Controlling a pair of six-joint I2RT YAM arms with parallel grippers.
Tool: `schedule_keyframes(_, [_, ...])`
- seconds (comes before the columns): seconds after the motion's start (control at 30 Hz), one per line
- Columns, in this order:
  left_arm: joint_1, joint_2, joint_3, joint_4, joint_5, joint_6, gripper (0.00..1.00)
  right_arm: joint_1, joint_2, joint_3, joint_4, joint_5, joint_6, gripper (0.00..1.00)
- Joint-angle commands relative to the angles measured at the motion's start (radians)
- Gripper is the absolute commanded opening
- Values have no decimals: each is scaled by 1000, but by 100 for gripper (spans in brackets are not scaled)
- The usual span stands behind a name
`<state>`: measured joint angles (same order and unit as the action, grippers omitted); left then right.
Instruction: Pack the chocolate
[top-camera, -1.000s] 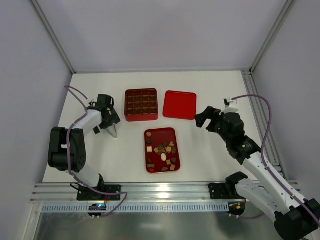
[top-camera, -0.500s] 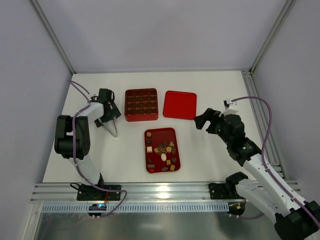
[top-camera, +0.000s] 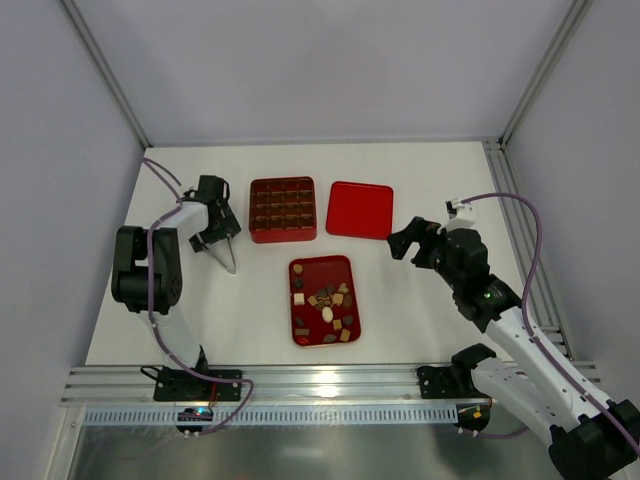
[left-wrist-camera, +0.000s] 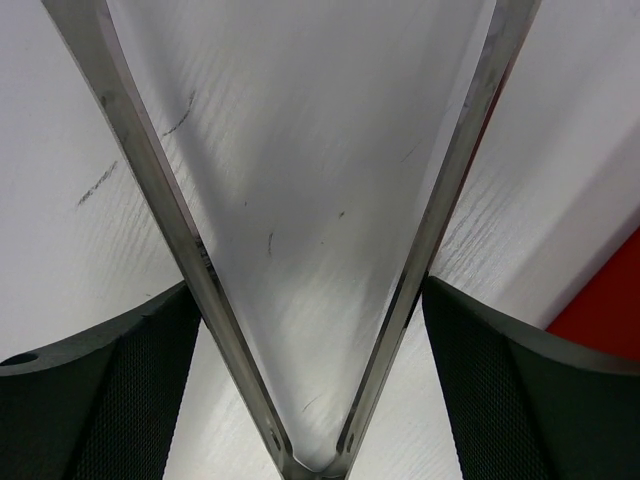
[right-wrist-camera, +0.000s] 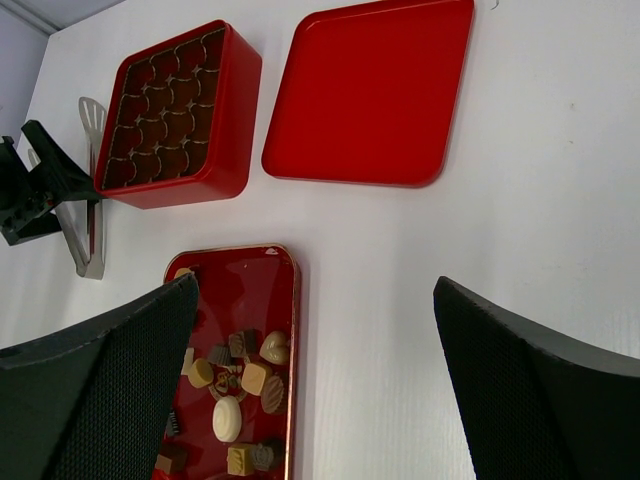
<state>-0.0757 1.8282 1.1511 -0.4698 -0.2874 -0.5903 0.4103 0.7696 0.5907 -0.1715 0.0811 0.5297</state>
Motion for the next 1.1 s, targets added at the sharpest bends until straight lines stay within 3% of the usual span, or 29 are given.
schedule_keyframes(0.0, [8,23,36,-18,-15,29,88,2,0,-3,50,-3,3,100])
schedule_keyframes(0.33, [7,34,25,-27,30,0,74,2,2,-6,49,-3,4,100])
schedule_keyframes(0.7, [2,-3,-31,-44,47,-43,86,2,25,-12,70,-23,18,100])
schedule_keyframes(1.07, [-6,5,-73,-26,59,-65,85,2,20,-17,66,-23,18,100])
